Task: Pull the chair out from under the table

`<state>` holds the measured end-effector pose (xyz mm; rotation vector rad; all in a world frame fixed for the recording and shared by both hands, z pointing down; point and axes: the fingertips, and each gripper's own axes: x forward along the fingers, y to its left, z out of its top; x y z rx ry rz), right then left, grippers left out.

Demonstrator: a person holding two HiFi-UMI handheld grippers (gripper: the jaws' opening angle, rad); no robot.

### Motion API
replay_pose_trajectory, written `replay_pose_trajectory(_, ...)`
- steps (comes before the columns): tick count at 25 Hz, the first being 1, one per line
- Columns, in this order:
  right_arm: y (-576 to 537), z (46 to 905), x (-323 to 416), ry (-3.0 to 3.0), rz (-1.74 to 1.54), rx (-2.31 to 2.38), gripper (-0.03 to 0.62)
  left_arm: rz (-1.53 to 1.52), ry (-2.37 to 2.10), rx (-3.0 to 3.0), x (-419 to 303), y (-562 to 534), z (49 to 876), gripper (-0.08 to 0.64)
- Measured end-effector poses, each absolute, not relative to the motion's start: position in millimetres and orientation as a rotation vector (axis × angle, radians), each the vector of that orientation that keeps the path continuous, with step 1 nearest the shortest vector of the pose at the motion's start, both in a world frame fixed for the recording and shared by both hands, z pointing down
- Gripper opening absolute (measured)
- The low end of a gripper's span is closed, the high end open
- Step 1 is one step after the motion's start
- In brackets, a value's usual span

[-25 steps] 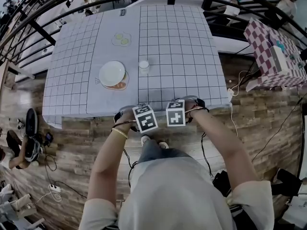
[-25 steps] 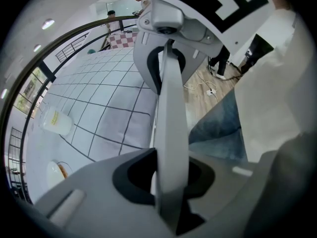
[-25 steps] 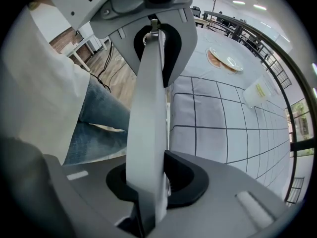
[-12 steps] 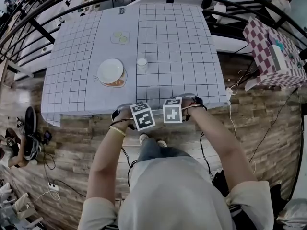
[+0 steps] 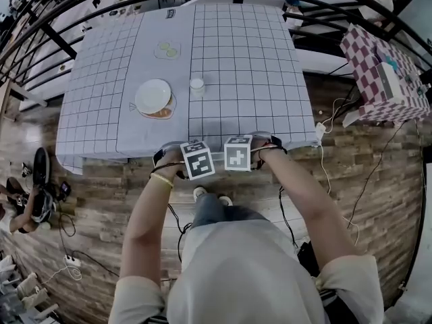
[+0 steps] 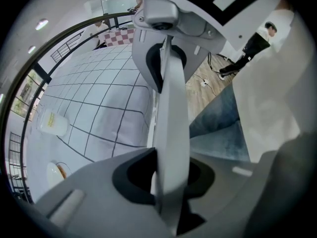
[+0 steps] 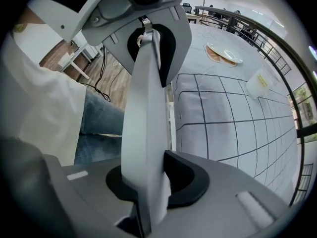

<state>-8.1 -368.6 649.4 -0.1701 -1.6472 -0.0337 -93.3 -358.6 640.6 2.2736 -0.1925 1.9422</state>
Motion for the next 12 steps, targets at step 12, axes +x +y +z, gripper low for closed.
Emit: replay_pose_trajectory(12,-348,649,-4,-1.645,-0.040,-0.188,0.083,1.937,-0.191,2.271,-89,-336,640,0.084)
